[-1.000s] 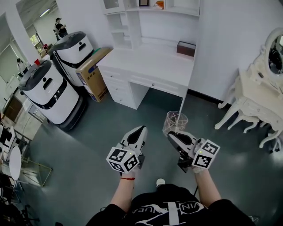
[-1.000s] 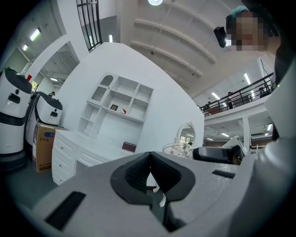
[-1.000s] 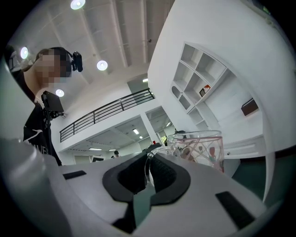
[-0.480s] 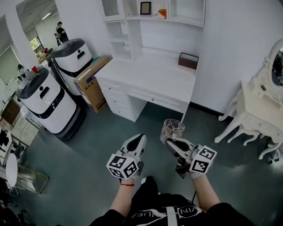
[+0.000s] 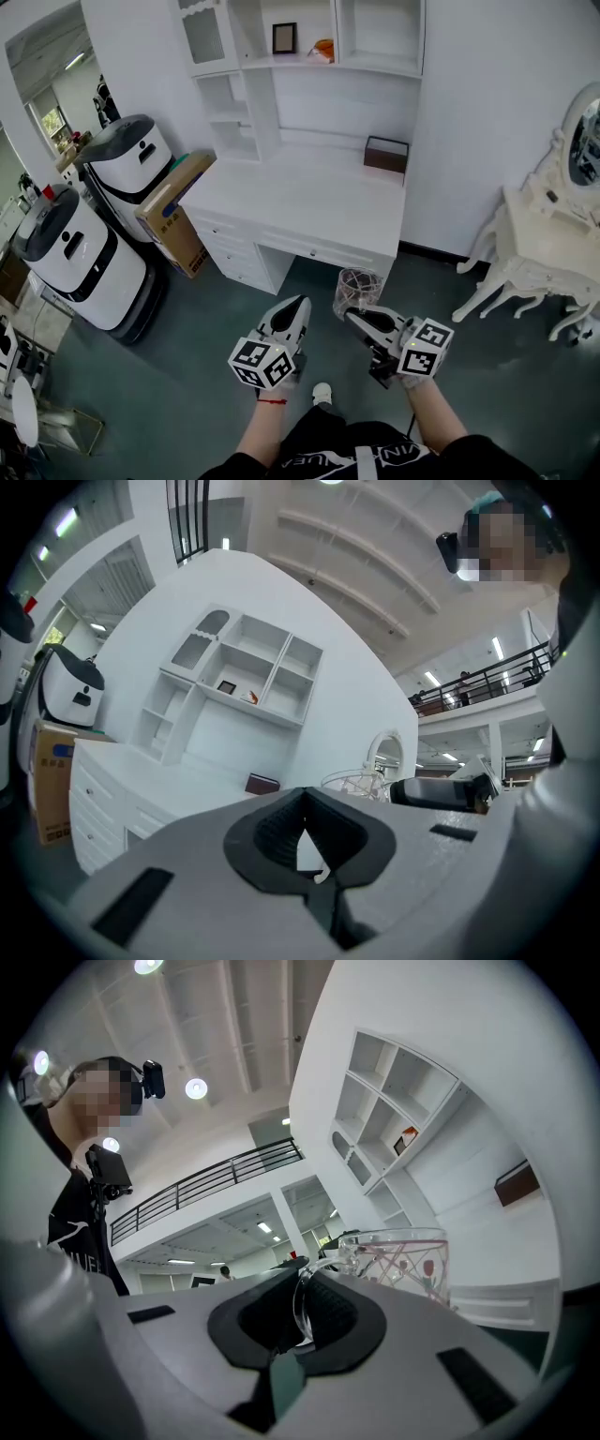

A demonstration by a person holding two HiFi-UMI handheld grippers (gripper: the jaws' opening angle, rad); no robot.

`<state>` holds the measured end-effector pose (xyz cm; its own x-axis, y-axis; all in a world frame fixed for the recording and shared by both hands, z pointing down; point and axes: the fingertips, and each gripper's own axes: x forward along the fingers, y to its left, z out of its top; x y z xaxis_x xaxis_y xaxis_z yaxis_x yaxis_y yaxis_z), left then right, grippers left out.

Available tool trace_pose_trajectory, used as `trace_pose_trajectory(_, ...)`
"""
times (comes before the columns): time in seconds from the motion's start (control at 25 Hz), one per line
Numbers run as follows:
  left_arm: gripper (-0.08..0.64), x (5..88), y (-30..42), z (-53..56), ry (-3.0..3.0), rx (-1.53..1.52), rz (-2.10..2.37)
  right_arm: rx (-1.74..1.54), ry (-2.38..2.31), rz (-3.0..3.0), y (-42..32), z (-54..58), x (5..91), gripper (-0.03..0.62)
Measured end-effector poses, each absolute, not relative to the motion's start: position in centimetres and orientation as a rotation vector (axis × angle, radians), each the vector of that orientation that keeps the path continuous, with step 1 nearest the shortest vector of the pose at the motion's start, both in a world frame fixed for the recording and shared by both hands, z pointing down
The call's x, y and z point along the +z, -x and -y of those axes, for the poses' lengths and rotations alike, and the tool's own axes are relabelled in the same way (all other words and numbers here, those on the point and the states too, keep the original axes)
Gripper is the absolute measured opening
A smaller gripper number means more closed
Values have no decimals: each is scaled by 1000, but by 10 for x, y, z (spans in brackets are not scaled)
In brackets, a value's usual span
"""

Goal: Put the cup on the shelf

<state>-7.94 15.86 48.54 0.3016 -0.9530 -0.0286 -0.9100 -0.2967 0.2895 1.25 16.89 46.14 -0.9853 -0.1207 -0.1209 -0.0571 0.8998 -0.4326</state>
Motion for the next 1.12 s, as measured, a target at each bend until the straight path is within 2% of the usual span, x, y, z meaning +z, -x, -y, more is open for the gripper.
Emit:
trace_pose_trajectory(0.64, 6, 471, 146, -11, -2458, -228, 1623, -618, 214, -2911, 71, -31, 447, 18)
trace_pose_trajectory(1.12, 6, 478, 150, 74, -2490, -226, 1542, -568, 281, -2918, 84, 45, 450, 18)
